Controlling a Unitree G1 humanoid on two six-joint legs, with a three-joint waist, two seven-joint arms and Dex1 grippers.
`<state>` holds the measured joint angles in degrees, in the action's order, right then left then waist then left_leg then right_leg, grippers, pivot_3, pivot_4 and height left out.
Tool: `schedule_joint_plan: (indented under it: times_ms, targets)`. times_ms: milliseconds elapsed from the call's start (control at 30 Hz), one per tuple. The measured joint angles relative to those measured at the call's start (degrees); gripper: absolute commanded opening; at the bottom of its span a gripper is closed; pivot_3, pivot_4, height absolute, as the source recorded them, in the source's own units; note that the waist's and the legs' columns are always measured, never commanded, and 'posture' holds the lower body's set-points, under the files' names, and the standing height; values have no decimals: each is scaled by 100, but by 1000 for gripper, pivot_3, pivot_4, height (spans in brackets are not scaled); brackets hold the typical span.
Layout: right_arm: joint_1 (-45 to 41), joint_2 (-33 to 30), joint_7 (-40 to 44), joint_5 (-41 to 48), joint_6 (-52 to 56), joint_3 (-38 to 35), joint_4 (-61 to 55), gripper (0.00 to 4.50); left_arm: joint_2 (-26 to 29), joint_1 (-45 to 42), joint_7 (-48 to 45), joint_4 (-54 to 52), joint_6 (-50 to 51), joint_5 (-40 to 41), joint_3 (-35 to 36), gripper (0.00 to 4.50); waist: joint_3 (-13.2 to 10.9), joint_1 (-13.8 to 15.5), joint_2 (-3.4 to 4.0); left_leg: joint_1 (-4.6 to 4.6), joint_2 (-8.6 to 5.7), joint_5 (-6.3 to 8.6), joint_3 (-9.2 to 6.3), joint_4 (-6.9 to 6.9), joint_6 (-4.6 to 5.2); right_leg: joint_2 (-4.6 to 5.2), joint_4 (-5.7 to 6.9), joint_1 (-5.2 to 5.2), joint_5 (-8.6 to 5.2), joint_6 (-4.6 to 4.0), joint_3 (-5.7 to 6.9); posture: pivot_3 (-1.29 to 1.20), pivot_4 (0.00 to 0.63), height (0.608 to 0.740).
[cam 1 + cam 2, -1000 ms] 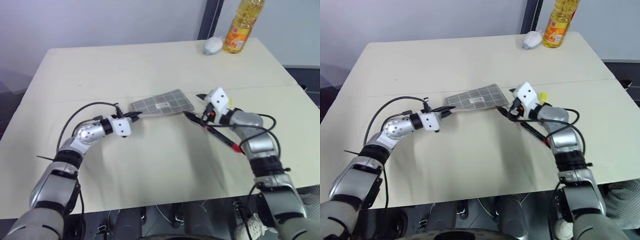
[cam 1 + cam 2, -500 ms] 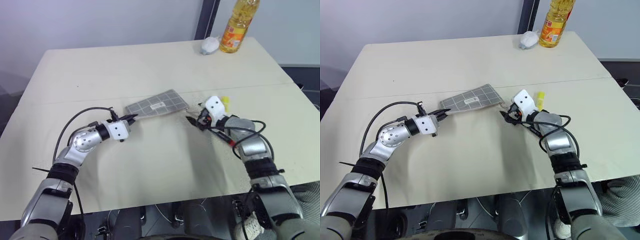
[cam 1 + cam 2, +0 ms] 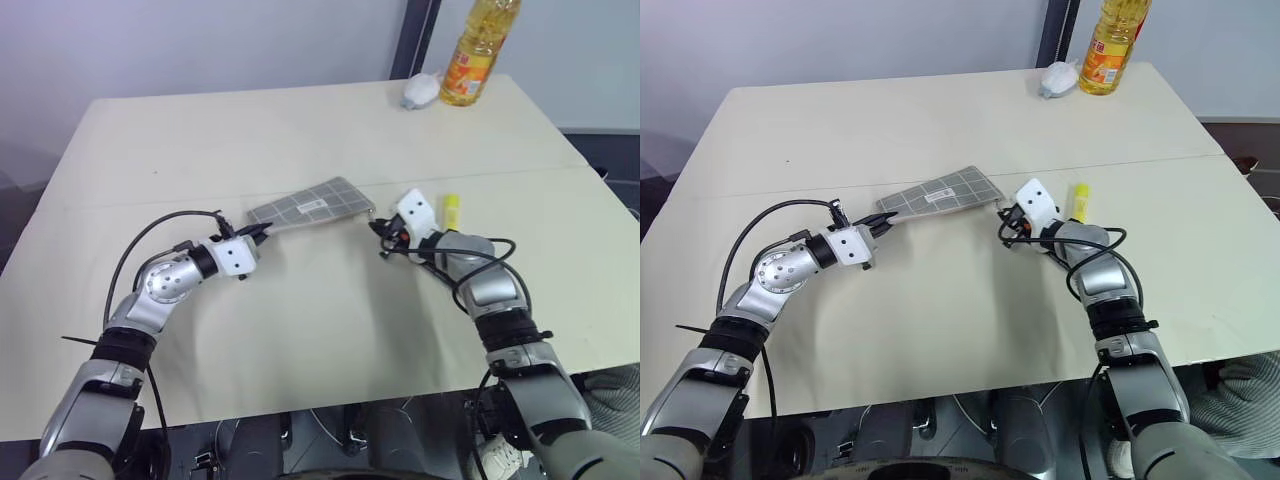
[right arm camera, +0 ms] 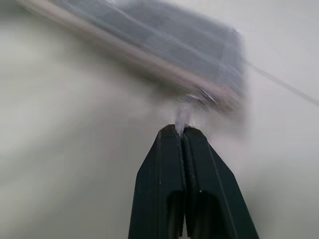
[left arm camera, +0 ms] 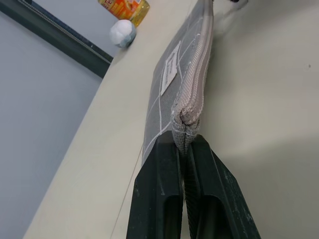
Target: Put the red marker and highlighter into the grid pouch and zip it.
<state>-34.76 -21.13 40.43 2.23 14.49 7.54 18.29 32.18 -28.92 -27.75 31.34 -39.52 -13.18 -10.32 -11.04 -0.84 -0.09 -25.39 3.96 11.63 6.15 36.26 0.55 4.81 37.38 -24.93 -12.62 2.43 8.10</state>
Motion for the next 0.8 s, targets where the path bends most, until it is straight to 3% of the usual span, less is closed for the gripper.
schedule_joint_plan:
  times_ms: [367, 500, 767, 800]
  targets:
    - [-2, 389, 558, -263, -367, 1055, -668, 47, -293, -61, 17, -2, 82, -125, -68, 0, 0, 20, 0, -2, 0, 0, 1, 4, -1, -2, 0, 2, 0, 0, 0, 0, 150, 740]
    - [-89, 705, 693, -256, -415, 1242, -695, 47, -366, -121, 17, -2, 126, -135, -92, 0, 0, 12, 0, -1, 0, 0, 0, 3, -1, -5, 0, 1, 0, -1, 0, 0, 150, 740]
    - [-224, 711, 849, -345, -654, 1339, -680, 47, -422, -125, 27, -2, 153, -142, -148, 0, 0, 19, 0, -2, 0, -1, 0, 5, -2, -4, 0, 3, 0, 0, 0, 0, 150, 740]
    - [-223, 705, 855, -336, -646, 1331, -680, 291, -425, -125, 54, -4, 153, -161, -150, 0, 0, 17, 0, -2, 0, -1, 0, 5, -2, -5, 0, 2, 0, -1, 0, 0, 150, 740]
